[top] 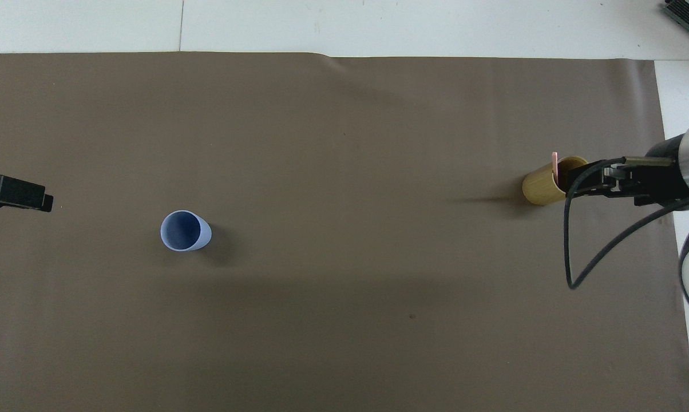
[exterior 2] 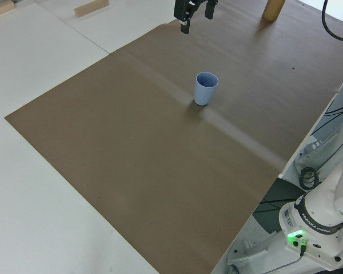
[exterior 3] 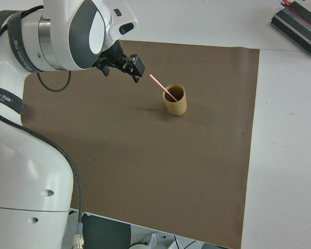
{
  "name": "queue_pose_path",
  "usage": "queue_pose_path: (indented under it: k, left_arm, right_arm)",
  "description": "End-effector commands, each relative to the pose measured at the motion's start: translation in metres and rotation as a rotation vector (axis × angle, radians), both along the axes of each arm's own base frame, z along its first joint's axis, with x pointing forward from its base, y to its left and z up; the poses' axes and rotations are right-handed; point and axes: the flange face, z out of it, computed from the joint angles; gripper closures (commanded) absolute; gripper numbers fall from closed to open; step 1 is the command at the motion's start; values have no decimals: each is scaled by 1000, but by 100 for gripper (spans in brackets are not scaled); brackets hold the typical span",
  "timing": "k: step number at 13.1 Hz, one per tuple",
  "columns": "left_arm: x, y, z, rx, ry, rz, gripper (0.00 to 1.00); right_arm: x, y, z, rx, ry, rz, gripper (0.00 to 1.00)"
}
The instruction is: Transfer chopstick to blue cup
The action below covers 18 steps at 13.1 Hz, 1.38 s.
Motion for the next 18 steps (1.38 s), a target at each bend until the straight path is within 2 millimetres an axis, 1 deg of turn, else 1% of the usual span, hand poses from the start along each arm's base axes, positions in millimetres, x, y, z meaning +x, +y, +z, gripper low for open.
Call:
queue_pose_path:
  k: [1, 2, 3, 5, 9, 11, 12, 14, 15, 16, 18]
  left_arm:
    - [-7, 3, -7, -15, -4, -3, 0]
    - [-4, 2, -15, -15, -7, -2, 0]
    - [-1, 2, -30, -15, -8, 0, 0]
    - [0, -4, -69, -14, 4, -2, 0]
    - [-2, -7, -132, -11, -11, 26, 0]
    - [-5, -22, -166, -12, -30, 56, 0]
    - [-8, -29, -177, -12, -42, 67, 0]
    - [-15, -60, -202, -11, -32, 66, 0]
    - [-21, -69, -215, -10, -20, 65, 0]
    - [-27, -75, -228, -8, -16, 51, 0]
    - [-35, -77, -248, -6, -13, 47, 0]
  right_arm:
    - [-4, -2, 1, 19, 6, -12, 0]
    - [-4, -2, 1, 19, 4, -15, 0]
    - [-4, -2, 1, 20, 3, -18, 0]
    - [-4, -2, 1, 19, 4, -21, 0]
    - [-4, -2, 1, 19, 4, -15, 0]
    - [-4, -2, 1, 19, 4, -18, 0]
    - [-4, -2, 1, 19, 4, -12, 0]
    - [-1, -2, 2, 22, -18, -13, 0]
    - [0, -3, 3, 22, -22, -18, 0]
    - [0, -4, 2, 22, -22, -19, 0]
    - [1, -4, 1, 21, -23, -20, 0]
